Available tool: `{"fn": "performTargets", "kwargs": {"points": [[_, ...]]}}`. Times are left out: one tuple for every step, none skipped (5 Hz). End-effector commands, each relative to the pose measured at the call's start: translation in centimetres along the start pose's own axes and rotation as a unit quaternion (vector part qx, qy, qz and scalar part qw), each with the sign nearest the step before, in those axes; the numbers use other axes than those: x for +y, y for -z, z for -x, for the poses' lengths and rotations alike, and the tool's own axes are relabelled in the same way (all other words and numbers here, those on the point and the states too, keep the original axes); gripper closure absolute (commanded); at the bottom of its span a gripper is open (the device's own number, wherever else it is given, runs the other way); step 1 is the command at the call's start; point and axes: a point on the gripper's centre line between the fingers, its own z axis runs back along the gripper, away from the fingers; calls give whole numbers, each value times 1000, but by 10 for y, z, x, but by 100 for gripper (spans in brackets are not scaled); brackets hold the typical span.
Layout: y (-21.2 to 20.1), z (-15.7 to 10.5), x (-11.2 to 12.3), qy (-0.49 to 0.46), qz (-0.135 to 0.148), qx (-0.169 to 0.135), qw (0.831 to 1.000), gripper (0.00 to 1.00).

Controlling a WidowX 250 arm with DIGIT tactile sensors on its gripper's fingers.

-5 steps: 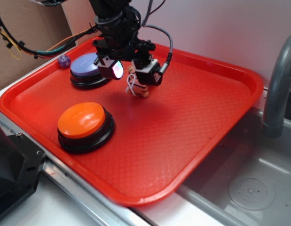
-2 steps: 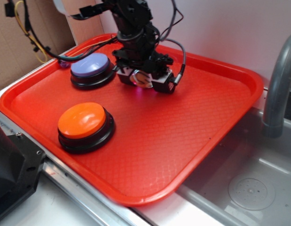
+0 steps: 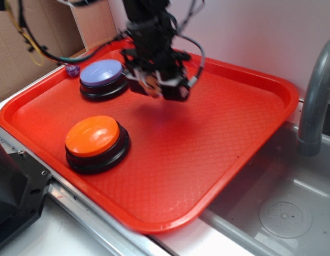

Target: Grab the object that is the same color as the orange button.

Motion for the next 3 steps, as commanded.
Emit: {"fn": "performTargets", "kwargs": {"points": [[-121,50,-44,23,19,-24,999,100],[-135,55,-53,46,-3,-28,999,100],[-131,45,-48,43,-27,-30,998,100]]}}
